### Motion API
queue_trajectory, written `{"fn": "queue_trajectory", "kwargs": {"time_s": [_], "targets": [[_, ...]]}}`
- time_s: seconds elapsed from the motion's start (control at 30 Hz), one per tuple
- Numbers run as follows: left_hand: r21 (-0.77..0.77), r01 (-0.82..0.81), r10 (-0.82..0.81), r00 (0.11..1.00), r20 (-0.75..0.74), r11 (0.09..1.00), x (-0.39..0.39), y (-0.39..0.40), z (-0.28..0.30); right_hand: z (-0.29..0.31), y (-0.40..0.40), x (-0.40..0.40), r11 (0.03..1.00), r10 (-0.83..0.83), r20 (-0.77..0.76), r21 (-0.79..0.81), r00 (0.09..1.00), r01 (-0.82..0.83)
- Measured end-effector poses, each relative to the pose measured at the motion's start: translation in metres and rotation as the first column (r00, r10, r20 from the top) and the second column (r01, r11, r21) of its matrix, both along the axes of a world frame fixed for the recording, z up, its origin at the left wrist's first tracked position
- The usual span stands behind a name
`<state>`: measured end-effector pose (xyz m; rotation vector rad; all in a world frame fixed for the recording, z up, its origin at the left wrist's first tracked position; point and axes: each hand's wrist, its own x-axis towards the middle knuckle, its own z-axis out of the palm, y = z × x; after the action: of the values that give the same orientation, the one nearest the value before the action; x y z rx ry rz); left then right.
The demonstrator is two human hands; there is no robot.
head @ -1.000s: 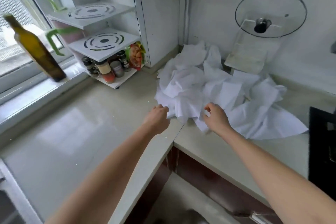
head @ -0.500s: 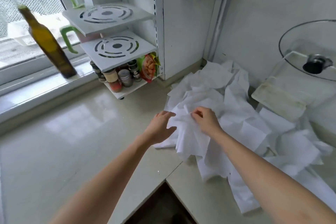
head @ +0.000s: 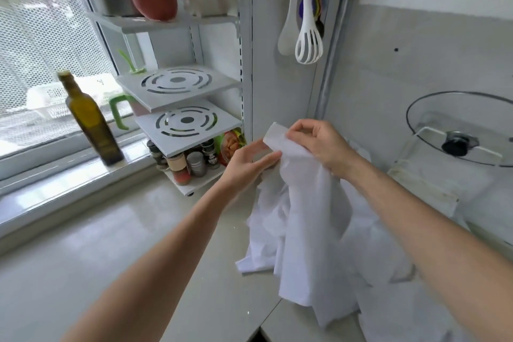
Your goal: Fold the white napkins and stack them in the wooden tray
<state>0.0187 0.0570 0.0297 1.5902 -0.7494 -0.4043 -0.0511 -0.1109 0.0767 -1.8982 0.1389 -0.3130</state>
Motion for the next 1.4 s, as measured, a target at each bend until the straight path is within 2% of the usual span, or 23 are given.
{"fn": "queue_trajectory", "kwargs": {"time_s": [0.1, 0.2, 0.3, 0.37, 0.43, 0.53, 0.57, 0.63, 0.7, 0.77, 0.83, 0.9, 0.93, 1.0, 1.1, 1.2, 1.23, 1.27, 1.3, 1.33, 1.4], "targets": [[-0.055, -0.061, 0.058, 0.997, -0.054, 0.997, 0.001, 0.001, 0.016, 0.012, 0.009, 0.002, 0.997, -0.042, 0.030, -0.062, 0.999, 0.044], [-0.079, -0.127, 0.118, 0.986, -0.114, 0.989, 0.004, 0.012, 0.020, 0.010, 0.025, 0.006, 0.999, -0.053, 0.025, 0.006, 0.998, 0.053], [-0.173, -0.263, 0.215, 0.943, -0.255, 0.949, 0.012, 0.043, 0.020, 0.001, 0.048, 0.009, 0.995, 0.089, -0.083, 0.061, 0.993, -0.084], [-0.239, -0.418, 0.346, 0.892, -0.291, 0.876, 0.019, 0.073, 0.020, -0.006, 0.069, 0.014, 0.980, 0.194, -0.201, 0.003, 0.960, -0.198], [-0.238, -0.557, 0.505, 0.827, -0.246, 0.796, 0.026, 0.109, 0.018, -0.014, 0.092, 0.022, 0.952, 0.261, -0.264, -0.092, 0.929, -0.293], [-0.134, -0.676, 0.667, 0.737, -0.108, 0.725, 0.029, 0.170, 0.007, -0.016, 0.133, 0.036, 0.924, 0.347, -0.271, -0.063, 0.898, -0.376], [-0.082, -0.706, 0.705, 0.708, -0.040, 0.704, 0.028, 0.191, 0.002, -0.013, 0.147, 0.041, 0.907, 0.382, -0.316, -0.054, 0.869, -0.418], [0.001, -0.746, 0.745, 0.666, 0.015, 0.666, 0.020, 0.230, -0.006, -0.008, 0.175, 0.050, 0.801, 0.462, -0.486, -0.129, 0.742, -0.584], [0.025, -0.754, 0.754, 0.656, -0.032, 0.657, 0.006, 0.264, -0.007, -0.007, 0.204, 0.057, 0.626, 0.447, -0.674, -0.233, 0.588, -0.744], [0.077, -0.713, 0.717, 0.686, -0.124, 0.696, -0.005, 0.298, -0.007, -0.011, 0.228, 0.061, 0.502, 0.422, -0.766, -0.248, 0.485, -0.828], [0.186, -0.606, 0.634, 0.743, -0.214, 0.774, -0.017, 0.334, -0.007, -0.015, 0.245, 0.065, 0.502, 0.443, -0.786, -0.180, 0.430, -0.846], [0.331, -0.436, 0.532, 0.790, -0.305, 0.837, -0.029, 0.365, -0.007, -0.018, 0.257, 0.067, 0.570, 0.509, -0.768, -0.040, 0.390, -0.821], [0.381, -0.362, 0.494, 0.798, -0.345, 0.851, -0.034, 0.377, -0.010, -0.024, 0.263, 0.069, 0.595, 0.534, -0.749, 0.004, 0.392, -0.803], [0.420, -0.303, 0.467, 0.803, -0.371, 0.855, -0.045, 0.393, -0.011, -0.036, 0.279, 0.073, 0.649, 0.538, -0.704, -0.006, 0.464, -0.761], [0.434, -0.390, 0.533, 0.798, -0.280, 0.812, -0.047, 0.408, -0.018, -0.051, 0.299, 0.082, 0.686, 0.569, -0.645, 0.032, 0.509, -0.727], [0.376, -0.567, 0.660, 0.727, -0.190, 0.733, -0.041, 0.420, -0.032, -0.054, 0.311, 0.082, 0.601, 0.549, -0.731, 0.008, 0.406, -0.799], [0.359, -0.627, 0.706, 0.692, -0.150, 0.691, -0.038, 0.422, -0.036, -0.058, 0.314, 0.082, 0.560, 0.514, -0.767, -0.037, 0.383, -0.827], [0.346, -0.681, 0.748, 0.655, -0.105, 0.645, -0.034, 0.425, -0.040, -0.063, 0.319, 0.083, 0.506, 0.466, -0.790, -0.131, 0.398, -0.852], [0.321, -0.727, 0.778, 0.625, -0.055, 0.607, -0.031, 0.425, -0.039, -0.065, 0.324, 0.086, 0.463, 0.424, -0.778, -0.254, 0.464, -0.849], [0.285, -0.773, 0.807, 0.590, -0.007, 0.567, -0.027, 0.425, -0.036, -0.065, 0.330, 0.090, 0.472, 0.395, -0.705, -0.395, 0.590, -0.788], [0.200, -0.850, 0.857, 0.509, 0.081, 0.487, -0.017, 0.424, -0.023, -0.057, 0.337, 0.102, 0.605, 0.350, -0.363, -0.617, 0.864, -0.504]]}}
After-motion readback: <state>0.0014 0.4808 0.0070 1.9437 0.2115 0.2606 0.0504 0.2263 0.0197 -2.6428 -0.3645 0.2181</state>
